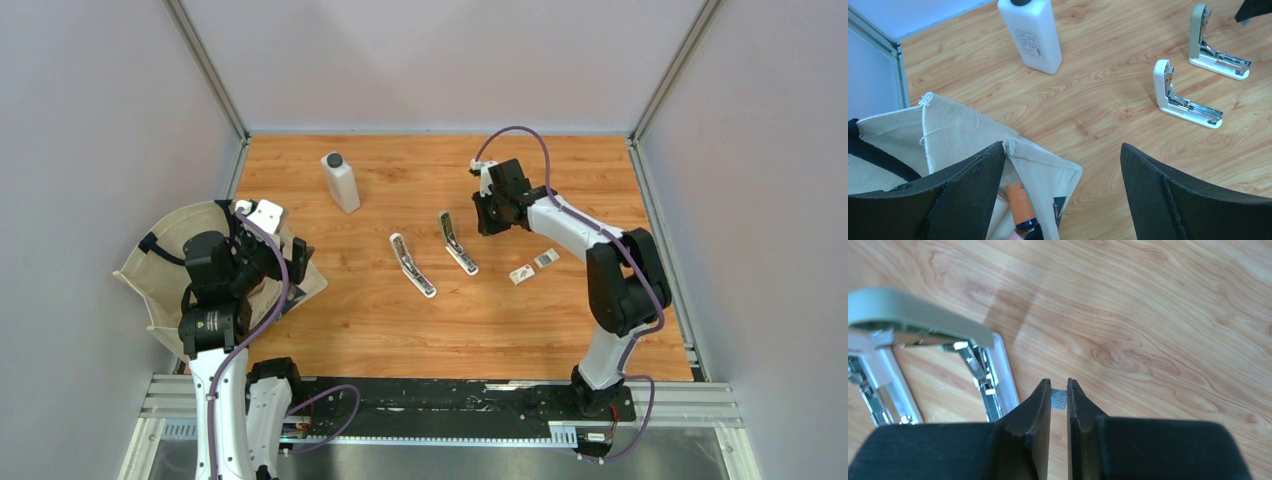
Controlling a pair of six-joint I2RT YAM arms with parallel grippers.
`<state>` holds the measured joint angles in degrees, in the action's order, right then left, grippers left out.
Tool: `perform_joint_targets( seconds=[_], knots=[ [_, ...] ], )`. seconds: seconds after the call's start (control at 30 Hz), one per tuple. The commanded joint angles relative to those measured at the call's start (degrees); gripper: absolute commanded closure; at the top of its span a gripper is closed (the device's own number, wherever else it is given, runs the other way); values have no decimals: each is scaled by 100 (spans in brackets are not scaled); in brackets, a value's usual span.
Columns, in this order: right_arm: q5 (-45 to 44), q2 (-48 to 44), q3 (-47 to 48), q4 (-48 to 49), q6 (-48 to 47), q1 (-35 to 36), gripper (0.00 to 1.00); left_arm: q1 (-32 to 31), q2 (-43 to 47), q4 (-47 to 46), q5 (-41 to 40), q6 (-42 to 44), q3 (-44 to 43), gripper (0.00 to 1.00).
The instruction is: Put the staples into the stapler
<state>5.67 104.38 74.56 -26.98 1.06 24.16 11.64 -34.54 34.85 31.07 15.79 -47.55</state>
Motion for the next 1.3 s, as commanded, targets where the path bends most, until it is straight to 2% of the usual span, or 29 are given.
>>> perform_joint_targets(
  seconds=[0.0,0.2,0.53,0.73,1.27],
  knots=[
    [390,-769,-538,737,-352,-17,86,49,-52,277,57,-94,97,7],
    [751,-1174,-1014,1072,-457,62,86,67,-70,259,66,-85,114,7],
    [743,-1473,-1339,1221,-712,615,85,75,-70,233,66,-94,132,7],
    [575,-1263,-1383,1292,-730,818,85,75,-44,241,83,-85,132,7],
    [505,-1113,-1691,1564,-1046,827,84,75,-44,233,75,-50,150,7]
  ],
)
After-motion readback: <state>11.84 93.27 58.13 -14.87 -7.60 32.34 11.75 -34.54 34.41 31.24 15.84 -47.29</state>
